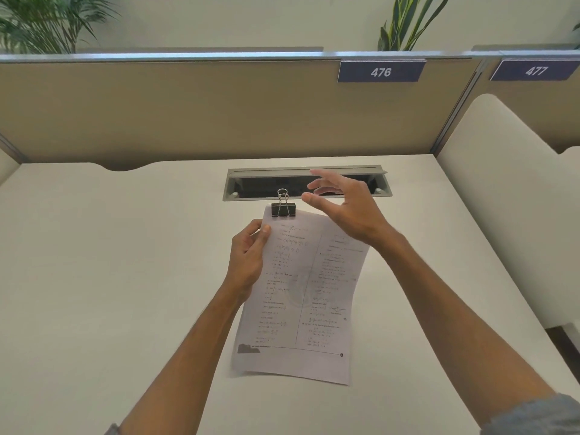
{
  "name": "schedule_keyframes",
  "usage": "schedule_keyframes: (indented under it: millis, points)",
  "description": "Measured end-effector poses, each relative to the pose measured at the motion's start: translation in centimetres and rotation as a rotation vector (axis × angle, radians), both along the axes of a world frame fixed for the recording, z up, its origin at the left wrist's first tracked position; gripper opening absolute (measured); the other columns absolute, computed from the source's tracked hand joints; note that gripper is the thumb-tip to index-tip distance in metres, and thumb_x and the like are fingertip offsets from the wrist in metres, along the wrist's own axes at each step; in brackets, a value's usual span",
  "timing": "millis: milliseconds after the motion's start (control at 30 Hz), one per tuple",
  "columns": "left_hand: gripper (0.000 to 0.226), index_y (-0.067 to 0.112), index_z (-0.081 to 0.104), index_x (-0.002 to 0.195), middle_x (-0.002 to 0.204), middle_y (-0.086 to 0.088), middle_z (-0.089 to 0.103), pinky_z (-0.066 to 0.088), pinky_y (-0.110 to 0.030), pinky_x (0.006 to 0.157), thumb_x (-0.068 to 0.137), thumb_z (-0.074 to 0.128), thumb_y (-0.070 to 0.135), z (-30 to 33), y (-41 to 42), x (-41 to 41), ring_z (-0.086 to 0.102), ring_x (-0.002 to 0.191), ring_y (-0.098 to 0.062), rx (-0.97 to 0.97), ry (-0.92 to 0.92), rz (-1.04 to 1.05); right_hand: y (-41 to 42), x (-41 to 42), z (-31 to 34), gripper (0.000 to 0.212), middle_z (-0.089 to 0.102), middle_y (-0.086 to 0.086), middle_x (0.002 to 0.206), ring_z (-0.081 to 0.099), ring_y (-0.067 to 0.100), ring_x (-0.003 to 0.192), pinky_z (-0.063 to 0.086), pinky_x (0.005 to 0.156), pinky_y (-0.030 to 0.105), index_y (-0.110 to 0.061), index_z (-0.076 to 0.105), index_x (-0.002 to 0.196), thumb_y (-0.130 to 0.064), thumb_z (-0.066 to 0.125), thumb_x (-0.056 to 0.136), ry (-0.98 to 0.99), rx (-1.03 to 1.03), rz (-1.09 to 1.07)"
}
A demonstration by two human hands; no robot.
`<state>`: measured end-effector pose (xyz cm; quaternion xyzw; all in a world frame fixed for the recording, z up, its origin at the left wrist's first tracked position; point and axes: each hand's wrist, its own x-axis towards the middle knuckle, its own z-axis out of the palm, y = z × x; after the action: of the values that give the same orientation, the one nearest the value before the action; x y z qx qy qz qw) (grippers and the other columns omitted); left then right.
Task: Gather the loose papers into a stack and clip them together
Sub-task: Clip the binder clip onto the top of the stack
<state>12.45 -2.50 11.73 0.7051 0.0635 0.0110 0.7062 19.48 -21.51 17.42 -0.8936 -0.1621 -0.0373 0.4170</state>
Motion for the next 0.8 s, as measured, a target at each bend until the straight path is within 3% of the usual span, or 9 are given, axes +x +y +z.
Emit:
schedule_keyframes:
  millis: [167, 333, 533, 700, 800]
  points:
    - [0.016, 0.024, 0.063, 0.105, 0.096, -0.002, 0.073, 0.061, -0.042, 0.070, 0.101, 0.048, 0.028, 0.9, -0.4, -0.5, 0.073, 0.085, -0.030, -0.007, -0.035, -0.051, -1.5, -0.8, 0.5, 0.062, 0.068, -0.006, 0.122, 0.063, 0.004, 0.106, 0.048, 0.095, 0.034, -0.026, 0.053, 0.139, -0.056, 0.063, 0.085, 0.035, 0.005, 0.021]
    - [0.022, 0.019, 0.062, 0.105, 0.096, -0.001, 0.071, 0.061, -0.037, 0.071, 0.099, 0.048, 0.035, 1.4, -0.9, -1.0, 0.072, 0.085, -0.027, 0.084, -0.090, -0.117, -1.0, -1.8, 2.4, 0.061, 0.068, -0.007, 0.120, 0.062, -0.001, 0.097, 0.047, 0.094, 0.032, -0.025, 0.054, 0.139, -0.051, 0.066, 0.085, 0.059, -0.021, 0.141]
    - [0.028, 0.018, 0.063, 0.107, 0.098, -0.003, 0.068, 0.061, -0.041, 0.078, 0.096, 0.049, 0.040, 2.0, -1.5, -1.4, 0.070, 0.090, -0.027, 0.179, -0.128, -0.208, -1.9, -1.3, 4.6, 0.043, 0.070, -0.007, 0.097, 0.062, 0.007, 0.085, 0.042, 0.067, 0.013, -0.021, 0.072, 0.111, -0.051, 0.072, 0.080, 0.087, -0.175, 0.229]
    - [0.032, 0.020, 0.063, 0.110, 0.099, -0.004, 0.067, 0.059, -0.046, 0.081, 0.092, 0.048, 0.042, 2.8, -1.7, -1.7, 0.068, 0.093, -0.028, 0.193, -0.135, -0.266, -2.8, -1.2, 6.4, 0.041, 0.071, 0.000, 0.089, 0.059, 0.010, 0.075, 0.044, 0.058, 0.009, -0.016, 0.075, 0.103, -0.048, 0.075, 0.076, 0.110, -0.245, 0.292]
    - [0.035, 0.021, 0.063, 0.109, 0.099, -0.003, 0.067, 0.060, -0.047, 0.081, 0.090, 0.048, 0.046, 3.2, -1.8, -1.9, 0.068, 0.093, -0.029, 0.189, -0.146, -0.285, -2.9, -1.1, 6.9, 0.046, 0.073, 0.005, 0.089, 0.057, 0.011, 0.073, 0.045, 0.062, 0.018, -0.014, 0.077, 0.098, -0.052, 0.074, 0.072, 0.161, -0.236, 0.340]
